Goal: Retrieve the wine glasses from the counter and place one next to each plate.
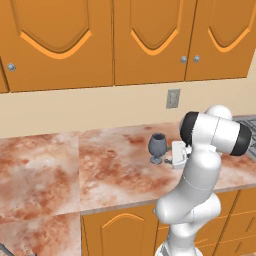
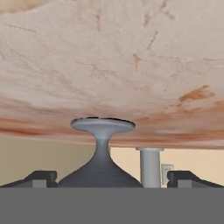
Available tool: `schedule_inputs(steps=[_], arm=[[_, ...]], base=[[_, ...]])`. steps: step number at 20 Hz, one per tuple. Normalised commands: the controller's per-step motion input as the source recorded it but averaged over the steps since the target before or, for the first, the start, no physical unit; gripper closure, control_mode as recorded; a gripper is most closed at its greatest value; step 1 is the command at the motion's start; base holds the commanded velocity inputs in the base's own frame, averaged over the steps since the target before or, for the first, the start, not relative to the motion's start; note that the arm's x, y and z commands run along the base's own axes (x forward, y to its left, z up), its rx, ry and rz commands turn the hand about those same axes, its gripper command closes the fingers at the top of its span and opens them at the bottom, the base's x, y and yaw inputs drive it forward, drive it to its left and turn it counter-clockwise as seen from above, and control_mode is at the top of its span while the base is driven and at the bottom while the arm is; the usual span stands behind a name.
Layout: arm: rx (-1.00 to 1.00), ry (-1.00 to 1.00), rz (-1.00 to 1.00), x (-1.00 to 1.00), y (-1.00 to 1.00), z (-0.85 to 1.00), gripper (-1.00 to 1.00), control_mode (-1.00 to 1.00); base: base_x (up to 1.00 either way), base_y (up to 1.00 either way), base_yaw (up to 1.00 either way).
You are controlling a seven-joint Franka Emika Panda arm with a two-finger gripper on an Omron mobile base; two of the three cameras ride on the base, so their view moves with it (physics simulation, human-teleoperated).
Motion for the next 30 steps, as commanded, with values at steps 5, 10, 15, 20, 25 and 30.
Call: schedule_inputs(steps=[5, 10, 15, 20, 25, 30], arm=[[0.0, 0.03, 0.0, 0.0, 0.09, 0.0, -1.0, -1.0], [0.0, 0.0, 0.0, 0.0, 0.25, 0.0, -1.0, -1.0], [0.0, 0.01, 0.0, 0.01, 0.23, -0.02, -1.0, -1.0], [0.0, 0.04, 0.0, 0.01, 0.18, -0.14, -1.0, -1.0], [0.0, 0.07, 0.0, 0.08, 0.15, -0.16, -1.0, -1.0], [0.0, 0.04, -0.01, 0.17, 0.16, -0.03, -1.0, -1.0]], base=[[0.0, 0.0, 0.0], [0.0, 0.0, 0.0], [0.0, 0.0, 0.0], [0.0, 0.0, 0.0], [0.0, 0.0, 0.0], [0.0, 0.0, 0.0]])
